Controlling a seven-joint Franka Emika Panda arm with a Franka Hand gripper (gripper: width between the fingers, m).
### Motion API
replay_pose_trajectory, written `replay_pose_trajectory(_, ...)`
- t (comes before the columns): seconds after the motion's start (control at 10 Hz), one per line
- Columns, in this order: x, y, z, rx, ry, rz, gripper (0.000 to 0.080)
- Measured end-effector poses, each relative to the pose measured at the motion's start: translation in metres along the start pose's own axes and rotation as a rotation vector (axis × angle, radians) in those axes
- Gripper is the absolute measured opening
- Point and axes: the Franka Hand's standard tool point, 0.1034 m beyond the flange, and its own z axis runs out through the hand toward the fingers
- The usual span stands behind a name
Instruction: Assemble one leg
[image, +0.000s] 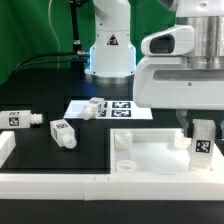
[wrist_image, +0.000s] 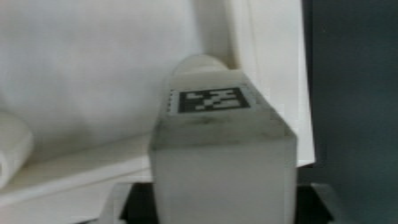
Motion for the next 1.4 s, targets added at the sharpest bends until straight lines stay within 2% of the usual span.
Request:
replay_pose_trajectory(0.3,0.001,0.005,0.001,-0.001,0.010,0.322,0.0285)
replay_pose_trajectory(0.6,-0.001,0.013,0.002,0.029,-0.062,0.891,0.0285)
replay_pose_trajectory(0.7,-0.002,0.013,0.002,0.025,-0.068,0.989,0.0285)
replay_pose_trajectory(0.9,-0.002,0.014,0.002,0.024,-0.065,1.034,0.0285)
replay_pose_trajectory(1.0,-0.003,0.013,0.003,0.023,-0.063,0.958,0.0356)
replay_pose_trajectory(1.1,-0.006,0.008,0.004,0.003,-0.044,0.767,0.0495)
replay_pose_trajectory(1.2,-0.006,0.005,0.004,0.003,-0.040,0.522,0.0495)
replay_pose_trajectory(1.3,-0.009,0.000,0.003,0.002,-0.059,0.396,0.0616)
replay_pose_trajectory(1.4,-0.016,-0.010,0.002,0.004,-0.060,0.368,0.0639)
